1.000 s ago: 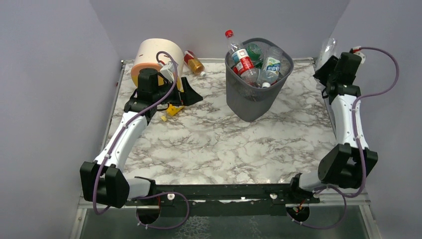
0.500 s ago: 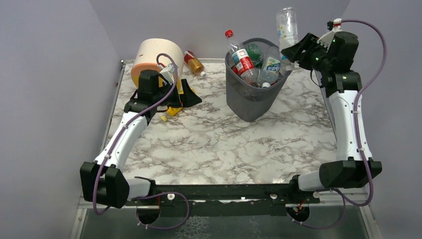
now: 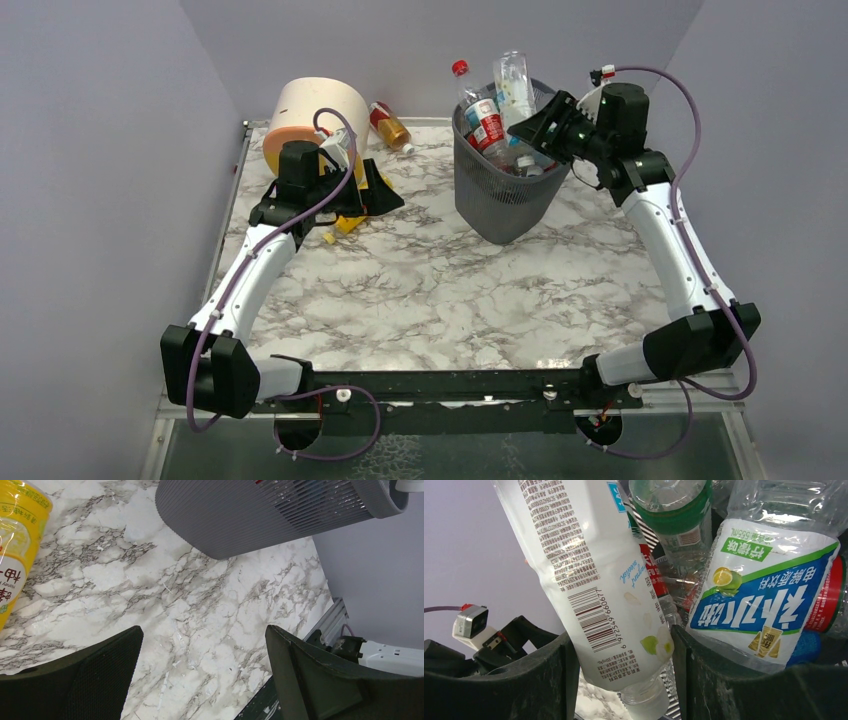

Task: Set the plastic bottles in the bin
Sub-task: Place the plastic bottle in the trash bin.

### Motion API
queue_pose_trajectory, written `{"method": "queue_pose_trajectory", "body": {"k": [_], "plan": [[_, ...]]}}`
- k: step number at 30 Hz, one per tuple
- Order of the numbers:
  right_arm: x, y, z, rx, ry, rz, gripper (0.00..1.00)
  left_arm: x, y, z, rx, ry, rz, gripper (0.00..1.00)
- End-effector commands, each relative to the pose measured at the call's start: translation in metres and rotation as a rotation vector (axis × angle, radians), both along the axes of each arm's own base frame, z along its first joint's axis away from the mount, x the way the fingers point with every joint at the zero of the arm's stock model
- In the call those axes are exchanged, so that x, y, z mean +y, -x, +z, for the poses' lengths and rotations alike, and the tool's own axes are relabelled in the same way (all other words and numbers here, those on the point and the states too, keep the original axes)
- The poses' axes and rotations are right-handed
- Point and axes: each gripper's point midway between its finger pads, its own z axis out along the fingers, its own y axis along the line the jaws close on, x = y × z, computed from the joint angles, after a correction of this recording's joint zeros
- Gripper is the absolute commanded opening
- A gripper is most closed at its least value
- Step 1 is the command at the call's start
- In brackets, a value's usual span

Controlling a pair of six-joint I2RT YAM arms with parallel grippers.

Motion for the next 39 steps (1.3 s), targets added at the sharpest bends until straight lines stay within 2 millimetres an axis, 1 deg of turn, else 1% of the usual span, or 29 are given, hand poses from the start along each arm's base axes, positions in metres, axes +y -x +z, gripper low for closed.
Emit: {"method": "queue_pose_trajectory", "body": {"k": [1,4,9,11,18,26,30,33,36,39], "plan": [[-0.006,-0.004,0.014,-0.051,-0.025,-0.071,0.51,0.004,-0.006,0.011,-0.028,-0.01,0.021,0.99],[-0.006,-0.003,0.012,-0.035,-0.015,-0.067,0.59,0.004,-0.006,0.011,-0.029,-0.01,0.021,0.99],[-0.012,0.001,0.019,-0.055,0.01,-0.089,0.71,0.004,-0.008,0.013,-0.03,-0.01,0.021,0.99],[-0.012,0.002,0.022,-0.06,0.015,-0.084,0.8,0.004,-0.008,0.013,-0.031,-0.01,0.019,0.99],[-0.016,0.012,0.033,-0.081,0.037,-0.083,0.84,0.003,-0.01,0.015,-0.033,-0.01,0.02,0.99],[-0.026,0.024,0.046,-0.121,0.08,-0.107,0.86,0.004,-0.015,0.015,-0.033,-0.017,0.031,0.99],[-0.033,0.034,0.065,-0.171,0.104,-0.122,0.88,0.005,-0.028,0.016,-0.035,-0.032,0.052,0.99],[-0.036,0.045,0.081,-0.221,0.12,-0.113,0.9,0.005,-0.045,0.015,-0.033,-0.04,0.08,0.99],[-0.037,0.053,0.086,-0.241,0.146,-0.099,0.9,0.004,-0.067,0.008,-0.01,-0.032,0.123,0.99],[-0.04,0.061,0.086,-0.261,0.164,-0.096,0.9,0.0,-0.093,-0.005,0.008,-0.029,0.173,0.99]]}}
